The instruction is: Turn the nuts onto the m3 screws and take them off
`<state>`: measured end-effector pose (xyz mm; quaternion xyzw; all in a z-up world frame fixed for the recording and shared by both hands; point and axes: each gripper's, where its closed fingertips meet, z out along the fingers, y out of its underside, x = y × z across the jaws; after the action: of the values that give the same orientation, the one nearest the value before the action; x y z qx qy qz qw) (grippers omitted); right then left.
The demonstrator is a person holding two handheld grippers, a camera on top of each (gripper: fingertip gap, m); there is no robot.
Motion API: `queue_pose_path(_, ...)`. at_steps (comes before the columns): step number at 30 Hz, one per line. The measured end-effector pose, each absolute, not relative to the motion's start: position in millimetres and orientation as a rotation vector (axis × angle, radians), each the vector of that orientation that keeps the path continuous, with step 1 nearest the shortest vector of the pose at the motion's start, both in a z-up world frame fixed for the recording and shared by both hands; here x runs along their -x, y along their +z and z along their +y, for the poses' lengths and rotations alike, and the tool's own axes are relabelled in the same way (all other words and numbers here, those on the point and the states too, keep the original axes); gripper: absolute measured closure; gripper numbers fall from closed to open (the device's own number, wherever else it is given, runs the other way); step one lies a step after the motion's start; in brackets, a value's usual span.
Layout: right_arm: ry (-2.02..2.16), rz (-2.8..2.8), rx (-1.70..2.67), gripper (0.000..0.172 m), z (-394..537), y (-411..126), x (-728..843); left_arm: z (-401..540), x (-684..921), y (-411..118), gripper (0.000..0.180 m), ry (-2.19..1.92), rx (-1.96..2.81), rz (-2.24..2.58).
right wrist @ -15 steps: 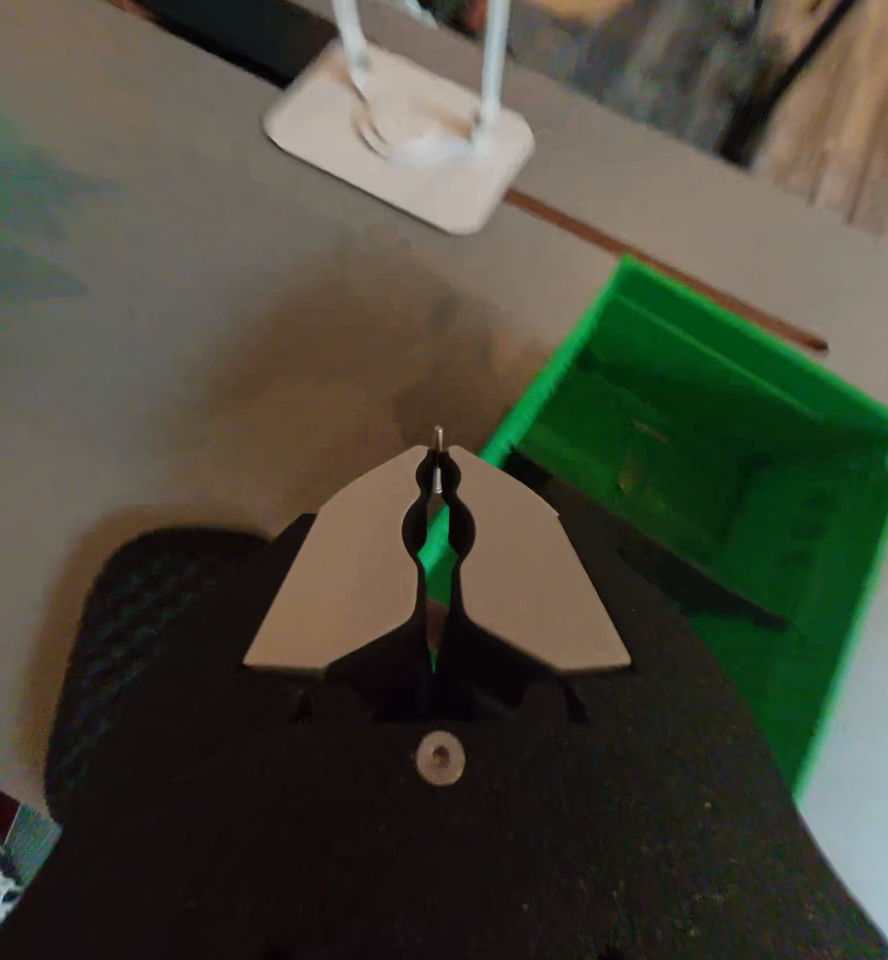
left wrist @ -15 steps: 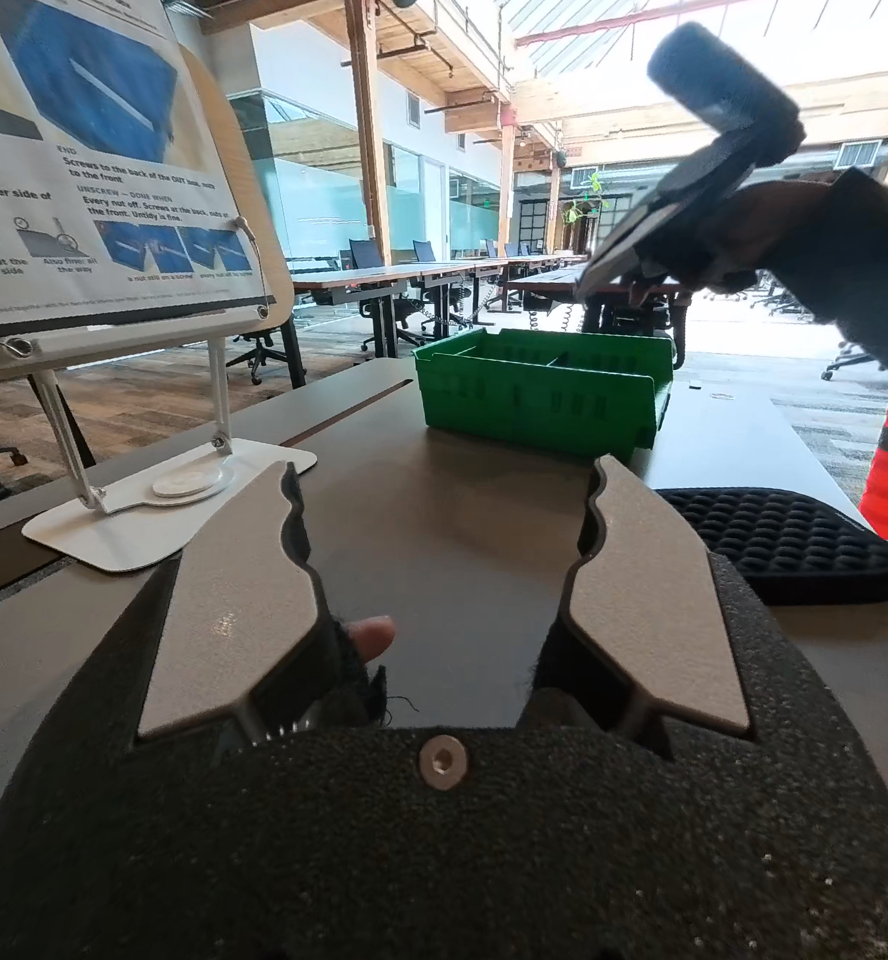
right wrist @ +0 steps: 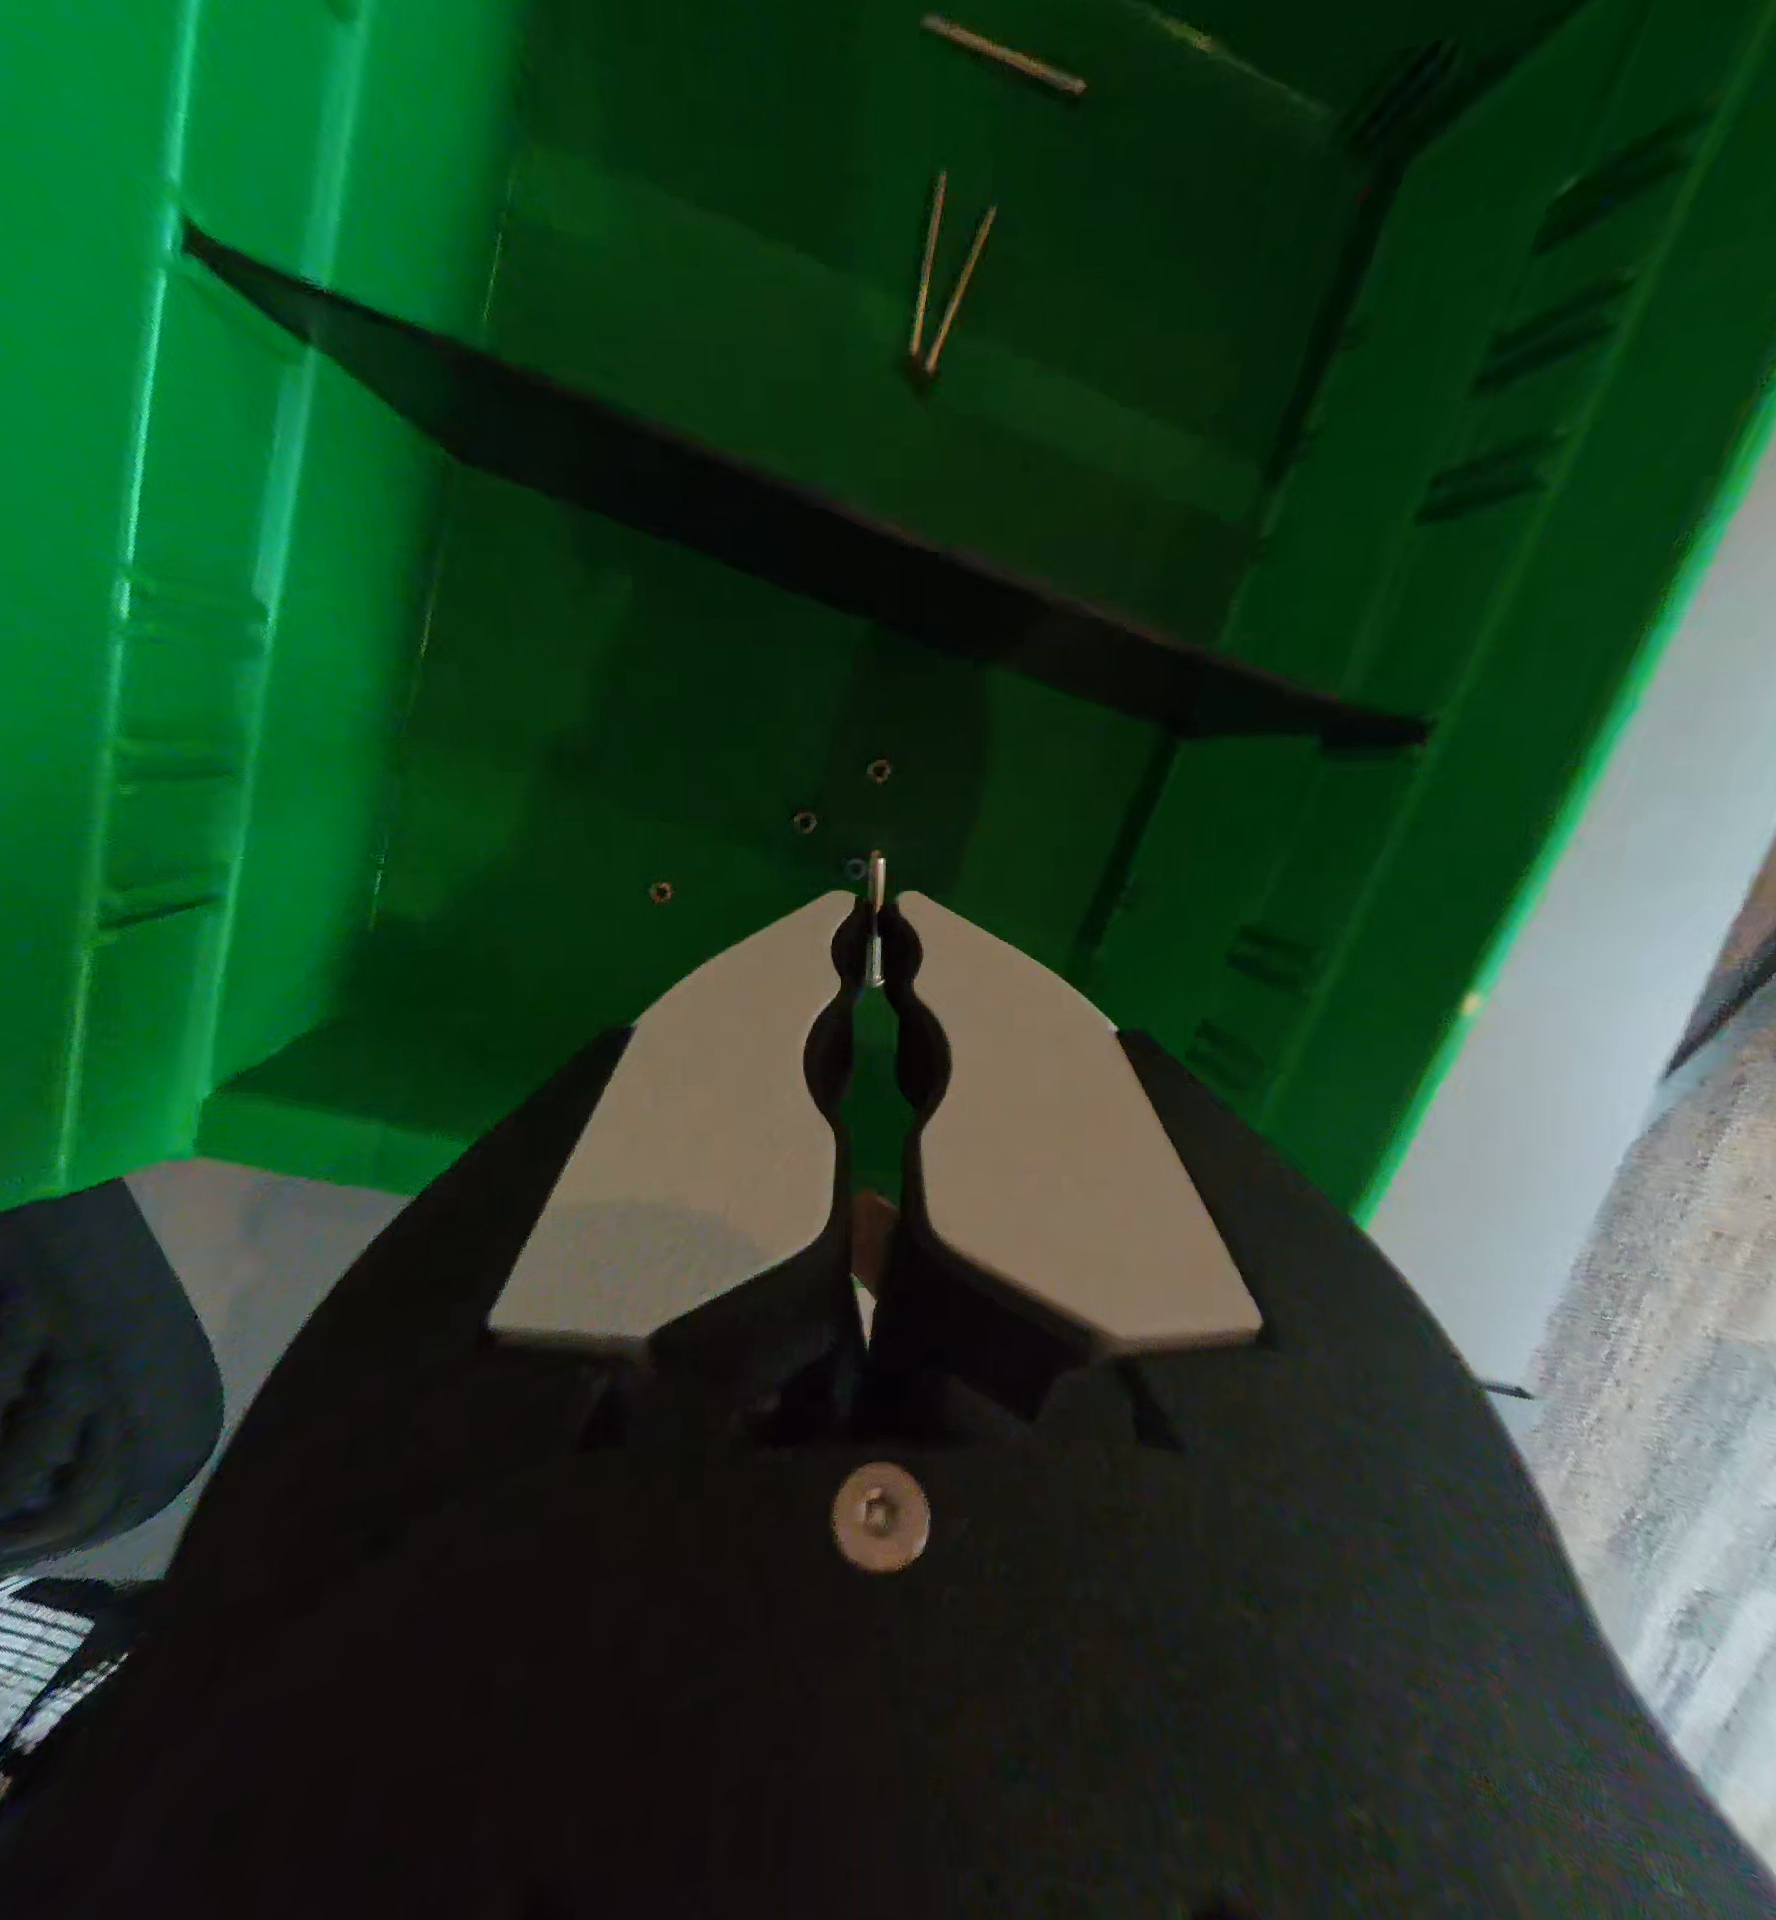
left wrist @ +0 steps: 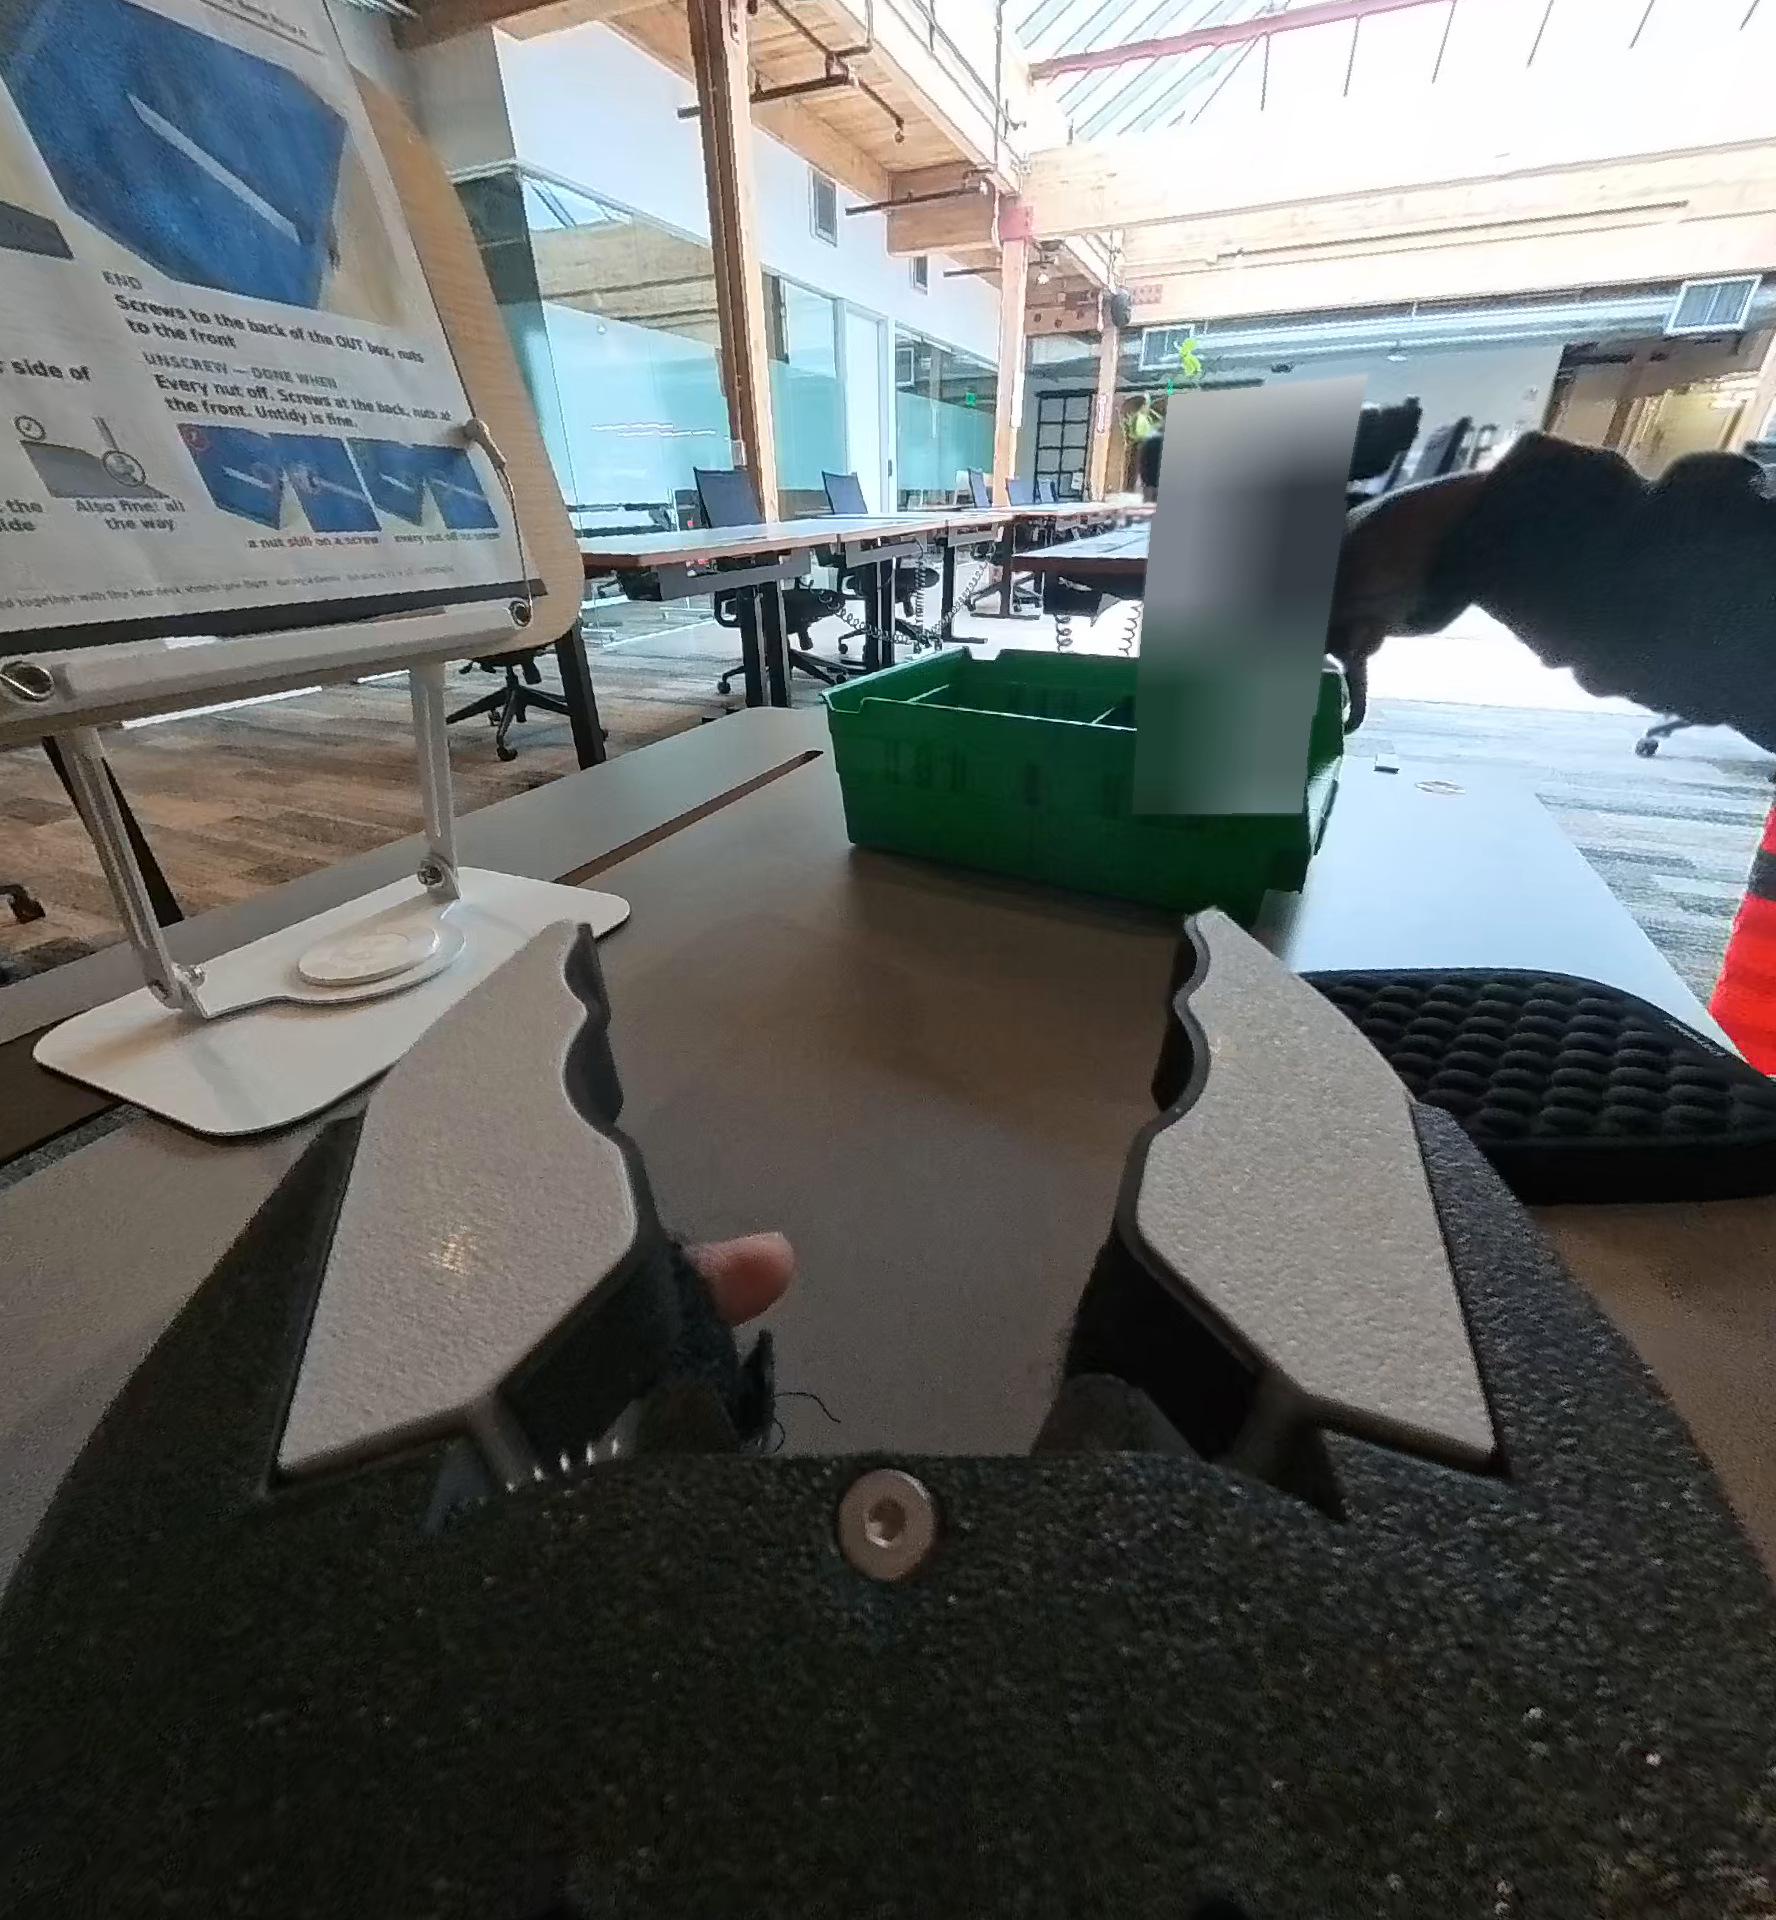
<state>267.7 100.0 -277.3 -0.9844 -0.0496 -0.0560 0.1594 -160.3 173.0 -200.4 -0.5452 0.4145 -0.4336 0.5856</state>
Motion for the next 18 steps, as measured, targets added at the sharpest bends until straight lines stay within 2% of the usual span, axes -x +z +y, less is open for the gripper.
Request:
queue_pose_path(9,-0.254,-0.133,2.799,0.17,160,-243,-285,174,159,-204,0.08,-1.01,1.286,0.977)
queue_pose_path(18,-0.251,-0.134,2.897,0.17,199,-284,-300,167,153,-201,0.08,-1.057,1.272,0.976)
